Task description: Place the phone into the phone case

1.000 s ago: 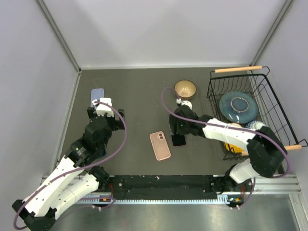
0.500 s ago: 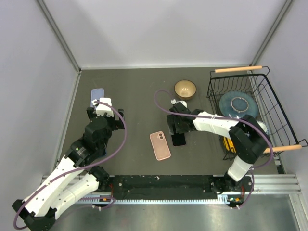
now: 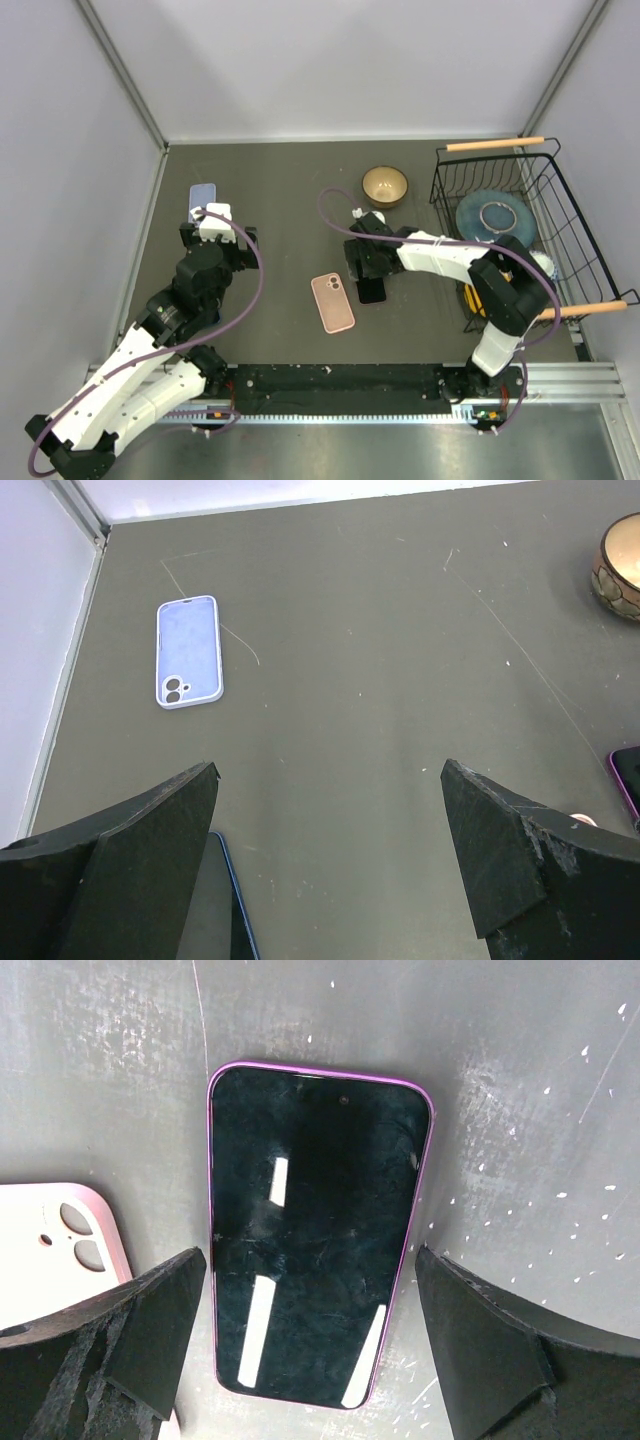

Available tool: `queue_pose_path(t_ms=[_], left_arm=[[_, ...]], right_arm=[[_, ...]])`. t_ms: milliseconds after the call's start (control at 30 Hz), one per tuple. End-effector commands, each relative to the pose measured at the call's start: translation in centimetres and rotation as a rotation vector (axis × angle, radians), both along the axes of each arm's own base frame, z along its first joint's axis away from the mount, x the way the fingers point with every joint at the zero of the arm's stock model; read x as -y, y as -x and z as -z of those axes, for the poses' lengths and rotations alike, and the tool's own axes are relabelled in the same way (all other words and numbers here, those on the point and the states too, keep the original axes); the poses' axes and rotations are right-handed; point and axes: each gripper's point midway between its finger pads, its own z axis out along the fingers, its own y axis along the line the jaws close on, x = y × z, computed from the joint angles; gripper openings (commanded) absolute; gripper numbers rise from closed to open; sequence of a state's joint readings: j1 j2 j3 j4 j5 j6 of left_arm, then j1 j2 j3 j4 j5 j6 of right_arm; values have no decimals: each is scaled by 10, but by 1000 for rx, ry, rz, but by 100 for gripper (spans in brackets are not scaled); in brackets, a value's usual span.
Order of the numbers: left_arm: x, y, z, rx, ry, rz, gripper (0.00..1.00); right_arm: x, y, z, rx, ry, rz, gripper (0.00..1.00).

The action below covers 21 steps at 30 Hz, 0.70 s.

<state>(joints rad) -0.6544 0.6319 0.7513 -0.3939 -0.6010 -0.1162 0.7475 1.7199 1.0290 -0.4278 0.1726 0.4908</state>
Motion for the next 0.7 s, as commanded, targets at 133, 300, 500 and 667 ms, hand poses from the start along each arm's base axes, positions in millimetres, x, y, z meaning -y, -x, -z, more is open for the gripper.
queue_pose_path(t_ms=[133, 300, 500, 667], left_arm=[[-5, -1, -11, 35, 8, -27, 99], [-6, -1, -10, 35, 4, -31, 99], [-7, -1, -10, 37, 4, -33, 99], [-7, -1, -11, 39, 6, -31, 99]], right_arm=[[3, -7, -2, 17, 19, 27, 84], [10, -7, 1, 20, 60, 31, 77], [16, -5, 3, 23, 106, 37, 68], [17, -5, -2, 37, 119, 39, 60]])
